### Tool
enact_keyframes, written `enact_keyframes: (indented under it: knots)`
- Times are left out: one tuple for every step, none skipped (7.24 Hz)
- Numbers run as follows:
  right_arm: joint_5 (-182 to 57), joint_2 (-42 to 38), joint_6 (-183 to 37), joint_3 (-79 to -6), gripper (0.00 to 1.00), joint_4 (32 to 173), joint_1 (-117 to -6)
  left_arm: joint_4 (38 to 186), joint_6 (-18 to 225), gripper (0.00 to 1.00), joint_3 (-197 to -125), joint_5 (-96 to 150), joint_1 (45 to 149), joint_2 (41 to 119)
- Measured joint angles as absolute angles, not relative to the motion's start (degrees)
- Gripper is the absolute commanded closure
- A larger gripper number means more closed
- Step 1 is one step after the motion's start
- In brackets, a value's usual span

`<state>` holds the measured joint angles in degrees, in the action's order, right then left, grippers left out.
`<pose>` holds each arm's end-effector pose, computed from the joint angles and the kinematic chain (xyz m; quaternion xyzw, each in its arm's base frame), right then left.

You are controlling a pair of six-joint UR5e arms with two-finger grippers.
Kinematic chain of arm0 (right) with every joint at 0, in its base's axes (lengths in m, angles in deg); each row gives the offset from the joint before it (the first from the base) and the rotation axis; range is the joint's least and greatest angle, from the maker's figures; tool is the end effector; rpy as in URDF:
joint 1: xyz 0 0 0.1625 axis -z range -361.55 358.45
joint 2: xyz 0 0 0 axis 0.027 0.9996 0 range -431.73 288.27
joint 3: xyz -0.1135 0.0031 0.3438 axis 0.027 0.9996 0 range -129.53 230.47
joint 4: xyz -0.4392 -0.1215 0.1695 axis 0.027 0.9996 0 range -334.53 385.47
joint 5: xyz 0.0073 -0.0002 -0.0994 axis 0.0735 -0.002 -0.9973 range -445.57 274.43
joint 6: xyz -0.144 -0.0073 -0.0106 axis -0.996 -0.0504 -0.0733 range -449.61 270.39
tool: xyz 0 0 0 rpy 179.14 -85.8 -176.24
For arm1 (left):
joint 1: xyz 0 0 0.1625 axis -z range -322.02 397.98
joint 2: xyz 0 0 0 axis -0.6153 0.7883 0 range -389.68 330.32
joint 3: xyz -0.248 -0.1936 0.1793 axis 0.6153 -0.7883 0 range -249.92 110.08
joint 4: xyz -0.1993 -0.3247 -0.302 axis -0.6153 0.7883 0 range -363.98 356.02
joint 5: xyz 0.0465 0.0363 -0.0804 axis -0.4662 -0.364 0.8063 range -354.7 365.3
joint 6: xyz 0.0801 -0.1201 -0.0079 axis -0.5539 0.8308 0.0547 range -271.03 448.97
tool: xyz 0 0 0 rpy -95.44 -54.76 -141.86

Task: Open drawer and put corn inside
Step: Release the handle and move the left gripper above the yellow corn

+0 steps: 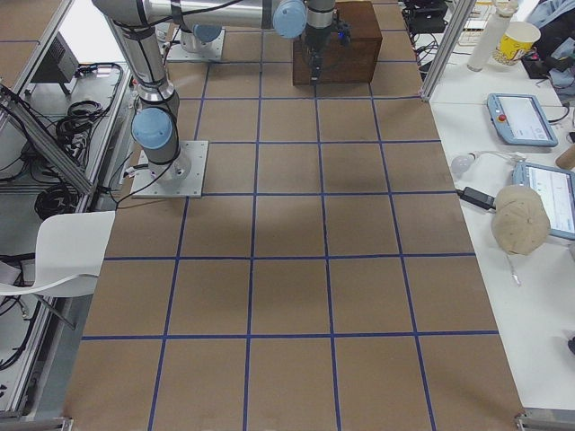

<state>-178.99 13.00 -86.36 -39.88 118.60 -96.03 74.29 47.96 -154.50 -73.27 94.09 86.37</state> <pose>0.1705 -0.5803 0.3287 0.0114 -0.9993 -0.0197 0.0313 0.2408 -0.6492 0.1677 -0.0539 -0.9906 -0.0010 0.1257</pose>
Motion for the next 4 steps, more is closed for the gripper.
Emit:
enact_keyframes:
  knots:
    - [-178.99, 13.00, -86.36, -39.88, 0.00, 118.59, -96.03, 74.62, 47.26, 0.00, -153.82, -74.77, 94.03, 85.65]
    - [-178.99, 13.00, -86.36, -39.88, 0.00, 118.61, -96.03, 74.84, 45.21, 0.00, -152.77, -76.88, 93.89, 85.28]
    - [-179.00, 13.00, -86.36, -39.88, 0.00, 118.61, -96.03, 74.99, 41.39, 0.00, -151.67, -78.75, 92.84, 85.27]
    - [-178.99, 13.00, -86.36, -39.88, 0.00, 118.57, -96.03, 74.94, 36.06, 0.00, -151.08, -79.82, 90.44, 85.67]
